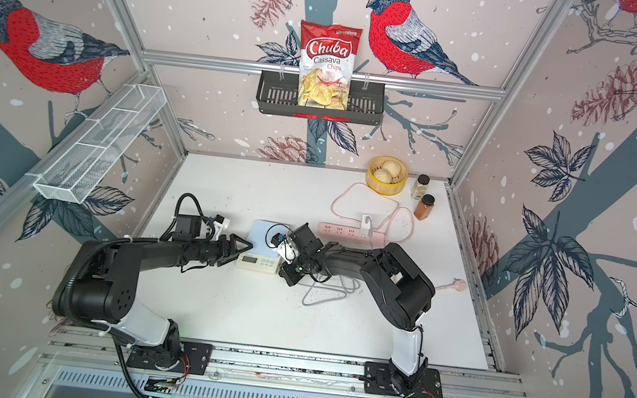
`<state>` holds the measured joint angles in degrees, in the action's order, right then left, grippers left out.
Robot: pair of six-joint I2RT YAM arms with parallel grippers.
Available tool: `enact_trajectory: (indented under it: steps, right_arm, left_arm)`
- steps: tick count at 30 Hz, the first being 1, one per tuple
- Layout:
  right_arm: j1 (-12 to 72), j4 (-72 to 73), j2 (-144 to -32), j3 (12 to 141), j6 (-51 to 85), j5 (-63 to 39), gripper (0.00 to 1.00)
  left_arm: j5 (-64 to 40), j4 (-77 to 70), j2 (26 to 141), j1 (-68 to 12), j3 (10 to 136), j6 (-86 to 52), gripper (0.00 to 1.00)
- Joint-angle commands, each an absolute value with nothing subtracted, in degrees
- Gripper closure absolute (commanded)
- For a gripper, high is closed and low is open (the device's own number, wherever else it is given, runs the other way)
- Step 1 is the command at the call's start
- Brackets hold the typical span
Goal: Charge the electronic scale
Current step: Pick up the electronic scale at the center of the board.
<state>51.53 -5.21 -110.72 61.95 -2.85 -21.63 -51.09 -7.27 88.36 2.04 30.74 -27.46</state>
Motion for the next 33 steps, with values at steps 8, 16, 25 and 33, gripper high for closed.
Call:
enact_trajectory:
  steps: [8, 16, 25, 33]
  right_arm:
    - [51.4, -11.7, -112.1, 62.3, -3.9, -19.8, 1.00]
    - [51.4, -12.0, -112.8, 63.1, -3.8, -19.8, 1.00]
    - [50.6, -12.6, -110.7, 62.2, -3.5, -19.1, 1.00]
    - [47.8, -16.4, -102.7, 62.2, -0.6, -16.9, 1.00]
  left_arm:
    - [-59.2, -6.6, 88.5, 1.9, 31.0, -31.7, 0.31]
    - [-59.6, -7.8, 91.8, 1.9, 31.5, -31.7, 0.38]
    - [-59.4, -8.7, 91.9, 2.0, 32.7, -31.7, 0.66]
    - [-61.8, -3.4, 90.8, 2.1, 36.5, -27.4, 0.92]
